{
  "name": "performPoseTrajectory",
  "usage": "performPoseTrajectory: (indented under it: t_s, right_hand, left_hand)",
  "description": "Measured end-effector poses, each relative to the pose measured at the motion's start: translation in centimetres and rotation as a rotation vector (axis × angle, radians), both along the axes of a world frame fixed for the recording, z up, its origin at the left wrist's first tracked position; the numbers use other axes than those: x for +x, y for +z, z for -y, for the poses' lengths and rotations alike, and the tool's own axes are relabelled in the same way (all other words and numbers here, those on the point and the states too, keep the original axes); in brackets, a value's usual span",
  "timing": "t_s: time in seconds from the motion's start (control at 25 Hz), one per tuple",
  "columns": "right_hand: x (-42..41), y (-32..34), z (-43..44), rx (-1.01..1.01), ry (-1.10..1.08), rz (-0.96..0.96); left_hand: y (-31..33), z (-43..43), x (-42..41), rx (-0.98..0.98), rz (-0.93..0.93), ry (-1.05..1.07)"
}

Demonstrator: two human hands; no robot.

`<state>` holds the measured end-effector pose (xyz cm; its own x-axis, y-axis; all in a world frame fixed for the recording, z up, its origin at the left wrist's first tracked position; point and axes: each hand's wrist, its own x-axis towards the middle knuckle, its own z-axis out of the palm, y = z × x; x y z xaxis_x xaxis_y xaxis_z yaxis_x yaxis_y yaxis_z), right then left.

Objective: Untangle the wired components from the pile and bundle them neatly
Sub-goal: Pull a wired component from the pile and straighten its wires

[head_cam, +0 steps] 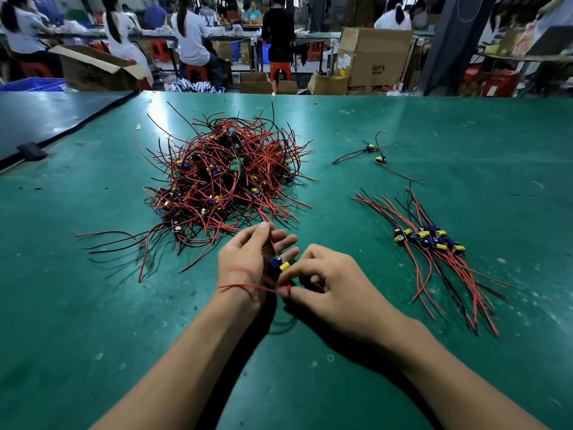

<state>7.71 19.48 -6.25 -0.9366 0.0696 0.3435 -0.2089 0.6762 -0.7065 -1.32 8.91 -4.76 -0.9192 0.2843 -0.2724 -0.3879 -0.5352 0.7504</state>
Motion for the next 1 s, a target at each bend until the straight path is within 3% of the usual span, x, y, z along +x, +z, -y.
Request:
performPoseTrajectory:
  t_s: [0.08, 0.2, 0.44, 0.6, 0.76, 0.88, 1.0]
  right_hand:
    - [-0.3, -0.1, -0.4, -0.131, -0.099, -0.054]
    - [-0.7, 0.3, -1.2, -0.534, -0.174, -0.020]
    - [-0.6, 1.0, -2.4, -0.993, -0.143, -0.043]
    - [-0.5, 1.2, -2.6, -1.005, -0.102, -0.007]
    - [-0.4, 0.8, -2.6, -0.848, -0.187, -0.012]
    - [-0.6, 0.7, -2.4, -0.965, -0.157, 0.016]
    - [-0.8, 0.7, -2.6, -0.936, -0.183, 0.018]
  left_hand:
    - [0.0, 0.5, -0.3, 0.061, 0.015, -0.027]
    - [0.3, 1.3, -0.6, 0.110, -0.008, -0.142]
    - [-0.1, 0.8, 0.2, -0.016, -0.068, -0.365]
    - [-0.4, 0.7, 0.4, -0.085, -0.083, -0.476]
    - [-0.5, 0.7, 0.8, -0.124, -0.151, -0.546]
    - [-0.5, 0.7, 1.0, -0.146, -0.194, -0.550]
    - [-0.5, 0.6, 1.0, -0.160, -0.216, -0.546]
